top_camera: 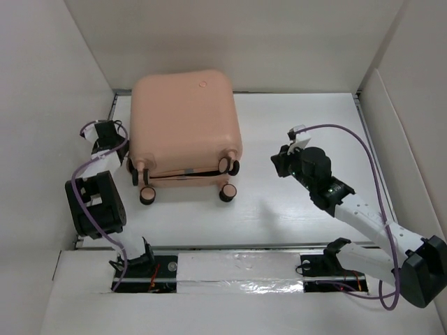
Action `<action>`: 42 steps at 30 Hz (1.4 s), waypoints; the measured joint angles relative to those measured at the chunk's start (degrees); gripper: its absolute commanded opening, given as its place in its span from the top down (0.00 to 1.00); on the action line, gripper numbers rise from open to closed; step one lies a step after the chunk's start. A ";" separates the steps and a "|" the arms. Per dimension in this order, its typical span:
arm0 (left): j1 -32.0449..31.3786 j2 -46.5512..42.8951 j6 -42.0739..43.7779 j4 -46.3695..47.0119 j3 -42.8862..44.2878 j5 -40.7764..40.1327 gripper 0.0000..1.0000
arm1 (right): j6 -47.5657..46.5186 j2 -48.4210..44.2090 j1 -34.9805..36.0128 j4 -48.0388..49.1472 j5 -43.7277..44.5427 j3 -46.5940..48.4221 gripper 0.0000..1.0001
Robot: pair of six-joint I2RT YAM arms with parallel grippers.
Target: Pack the luggage
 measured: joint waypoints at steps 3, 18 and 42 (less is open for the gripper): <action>-6.84 -7.26 -2.93 3.89 -8.26 -3.65 0.59 | -0.33 -0.04 -3.23 -0.74 -0.07 0.39 0.82; -57.61 -51.41 -14.25 -0.76 -30.42 -22.29 0.54 | -1.18 -4.83 -24.11 -9.64 4.17 -0.04 0.20; -20.83 34.29 6.08 -8.07 66.58 7.82 0.29 | 4.96 -19.30 -20.59 -14.14 -11.56 -12.98 0.95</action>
